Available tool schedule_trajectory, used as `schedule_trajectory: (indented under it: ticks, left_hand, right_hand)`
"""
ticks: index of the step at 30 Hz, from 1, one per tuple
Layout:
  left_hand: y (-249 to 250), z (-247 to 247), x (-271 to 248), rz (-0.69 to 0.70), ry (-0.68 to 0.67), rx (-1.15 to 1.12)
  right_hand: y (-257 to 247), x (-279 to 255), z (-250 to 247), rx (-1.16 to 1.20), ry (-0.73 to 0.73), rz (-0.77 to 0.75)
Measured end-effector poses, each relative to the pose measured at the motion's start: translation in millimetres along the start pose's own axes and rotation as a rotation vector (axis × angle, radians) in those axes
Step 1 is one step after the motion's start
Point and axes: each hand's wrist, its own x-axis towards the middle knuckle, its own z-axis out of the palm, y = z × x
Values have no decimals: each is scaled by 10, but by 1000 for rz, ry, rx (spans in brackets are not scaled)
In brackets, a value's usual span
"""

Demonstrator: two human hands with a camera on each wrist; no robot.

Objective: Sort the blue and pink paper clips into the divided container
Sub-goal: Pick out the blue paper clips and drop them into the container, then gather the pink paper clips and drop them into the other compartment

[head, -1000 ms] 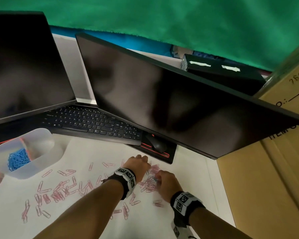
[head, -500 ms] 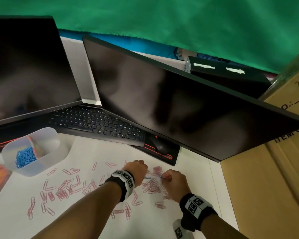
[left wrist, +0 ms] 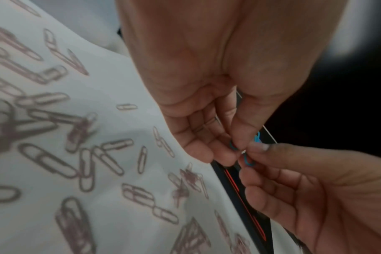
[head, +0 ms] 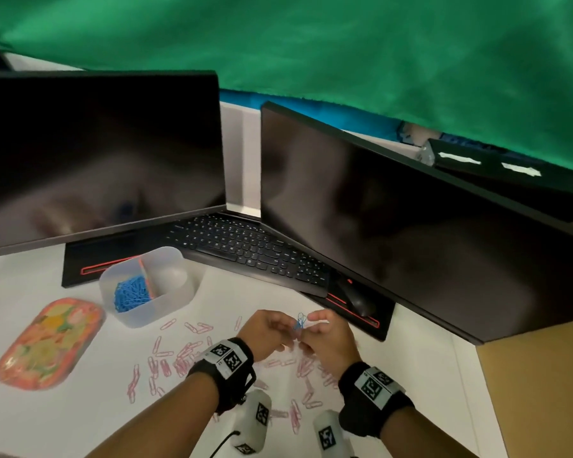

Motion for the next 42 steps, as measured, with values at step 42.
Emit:
schedule_trajectory:
  ticks: [42]
  left_hand:
    - [-170,-2108,-988,214,420,899]
  right_hand:
    - [64,267,1396,-1045,-395,-285]
